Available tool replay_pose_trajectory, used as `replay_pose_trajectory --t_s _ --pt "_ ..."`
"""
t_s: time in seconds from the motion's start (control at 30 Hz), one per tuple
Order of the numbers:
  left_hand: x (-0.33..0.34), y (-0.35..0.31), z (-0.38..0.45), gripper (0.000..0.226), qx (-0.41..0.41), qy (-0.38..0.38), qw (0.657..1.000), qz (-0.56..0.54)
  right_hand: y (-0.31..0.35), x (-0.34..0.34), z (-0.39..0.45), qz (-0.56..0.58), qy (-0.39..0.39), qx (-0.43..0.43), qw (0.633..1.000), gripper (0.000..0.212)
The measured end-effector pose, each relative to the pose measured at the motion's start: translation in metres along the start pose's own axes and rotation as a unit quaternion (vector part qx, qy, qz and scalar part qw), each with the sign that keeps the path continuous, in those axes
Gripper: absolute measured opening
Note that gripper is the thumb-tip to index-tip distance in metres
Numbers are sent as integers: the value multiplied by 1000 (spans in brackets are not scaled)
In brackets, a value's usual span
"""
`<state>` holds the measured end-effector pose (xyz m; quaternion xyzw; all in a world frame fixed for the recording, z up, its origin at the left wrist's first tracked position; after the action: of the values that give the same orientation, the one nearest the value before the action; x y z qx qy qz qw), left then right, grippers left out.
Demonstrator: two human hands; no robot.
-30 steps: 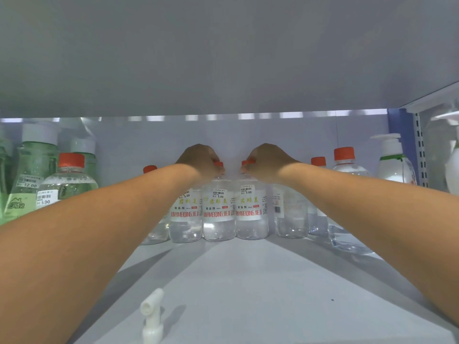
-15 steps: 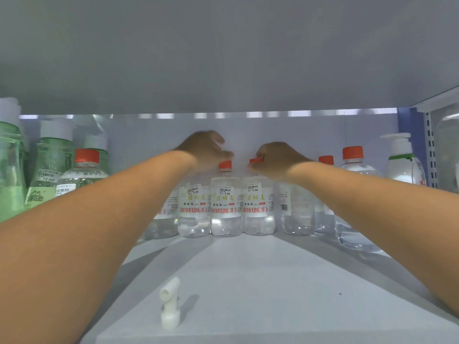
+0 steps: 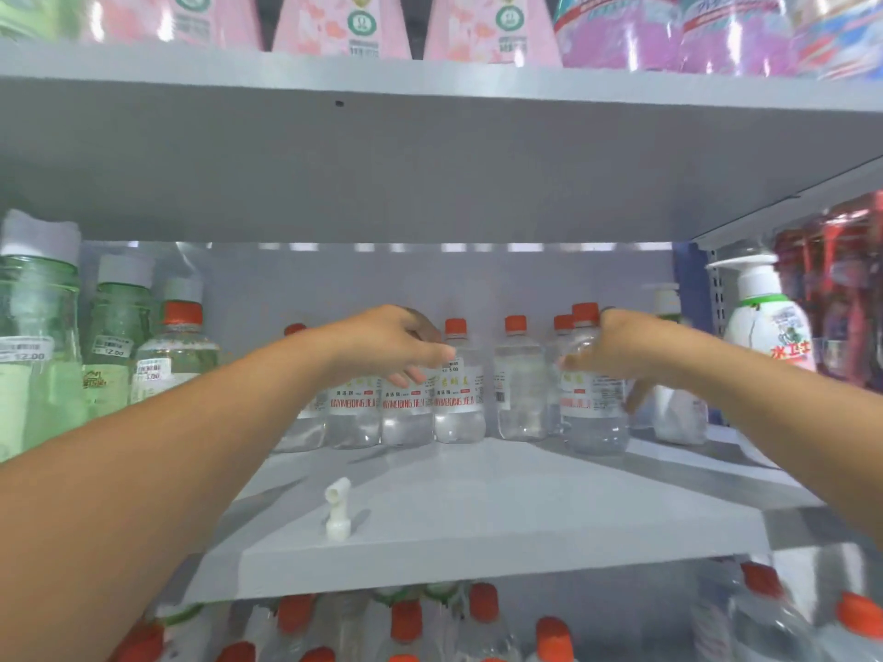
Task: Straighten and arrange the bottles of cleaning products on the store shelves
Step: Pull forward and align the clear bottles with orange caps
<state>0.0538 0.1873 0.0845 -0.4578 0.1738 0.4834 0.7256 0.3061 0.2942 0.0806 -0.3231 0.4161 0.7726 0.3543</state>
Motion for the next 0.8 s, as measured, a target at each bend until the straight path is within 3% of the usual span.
replay_pose_trajectory --t_s 0.07,0.23,0.33,0.47,0.6,0.8 --pt "7 -10 2 49 5 -2 1000 -17 13 11 6 40 0 -27 999 60" --pt "11 -26 9 92 1 -59 998 24 53 19 15 203 156 -130 958 67" --pt "3 -23 9 73 -11 -100 994 47 52 0 32 186 103 -123 970 55" --pt "-17 -9 6 50 -60 -108 977 174 19 -21 74 8 -27 -62 998 44" --pt "-24 -13 24 60 -106 -102 953 265 -8 -14 104 -44 -25 -64 997 39" --pt "22 -57 96 43 0 -82 956 282 -9 19 139 -8 1 -116 993 30"
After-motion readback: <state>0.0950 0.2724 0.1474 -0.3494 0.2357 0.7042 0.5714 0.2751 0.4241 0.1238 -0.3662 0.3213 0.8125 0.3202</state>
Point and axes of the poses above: each hand's wrist, its own z-axis towards the middle knuckle, its own x-axis out of the palm, y = z × x, the point moved 1 cm from there along z, towards the middle knuckle, and after that the axes turned 8 degrees about -y, right-handed, at the moved point
